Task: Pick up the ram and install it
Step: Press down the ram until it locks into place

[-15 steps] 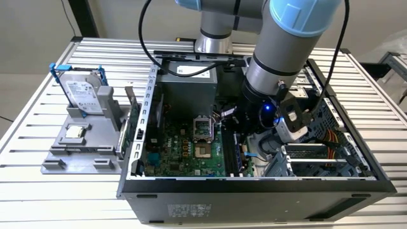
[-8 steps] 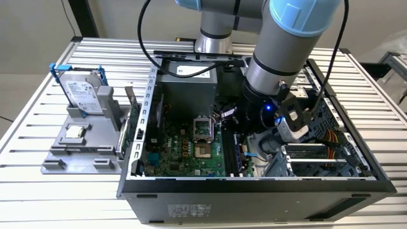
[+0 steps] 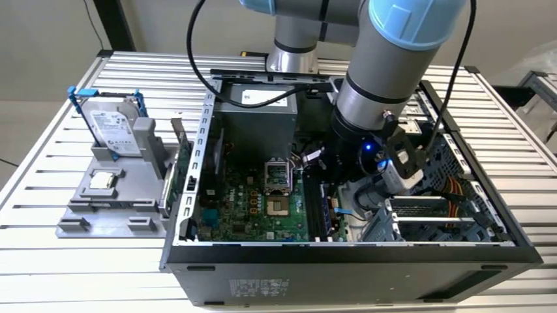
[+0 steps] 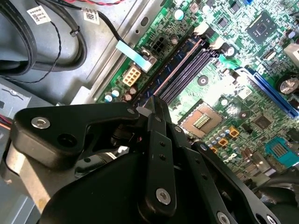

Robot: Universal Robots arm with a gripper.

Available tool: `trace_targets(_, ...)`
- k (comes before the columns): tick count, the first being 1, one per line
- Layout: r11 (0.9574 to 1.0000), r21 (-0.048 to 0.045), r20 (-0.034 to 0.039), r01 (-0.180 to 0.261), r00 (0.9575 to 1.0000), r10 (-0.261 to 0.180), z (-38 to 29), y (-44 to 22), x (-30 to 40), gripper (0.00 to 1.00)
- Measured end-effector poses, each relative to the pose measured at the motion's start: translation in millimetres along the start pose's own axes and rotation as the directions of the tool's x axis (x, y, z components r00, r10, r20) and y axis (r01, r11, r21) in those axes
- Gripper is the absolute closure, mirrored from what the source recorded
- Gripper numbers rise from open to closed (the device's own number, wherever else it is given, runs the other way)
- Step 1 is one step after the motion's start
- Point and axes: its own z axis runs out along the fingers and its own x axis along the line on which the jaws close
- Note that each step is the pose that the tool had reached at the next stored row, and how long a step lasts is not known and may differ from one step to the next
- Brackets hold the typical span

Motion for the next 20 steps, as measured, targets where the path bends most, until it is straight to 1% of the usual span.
trace_targets(10,0.9990,0.0018,-0.0007,0.045,0.9990,-0.045,0.0,0.0,0.1,1.00)
trace_targets(20,0.9963,0.0034,-0.0014,0.086,0.9963,-0.086,0.0,0.1,0.2,1.00)
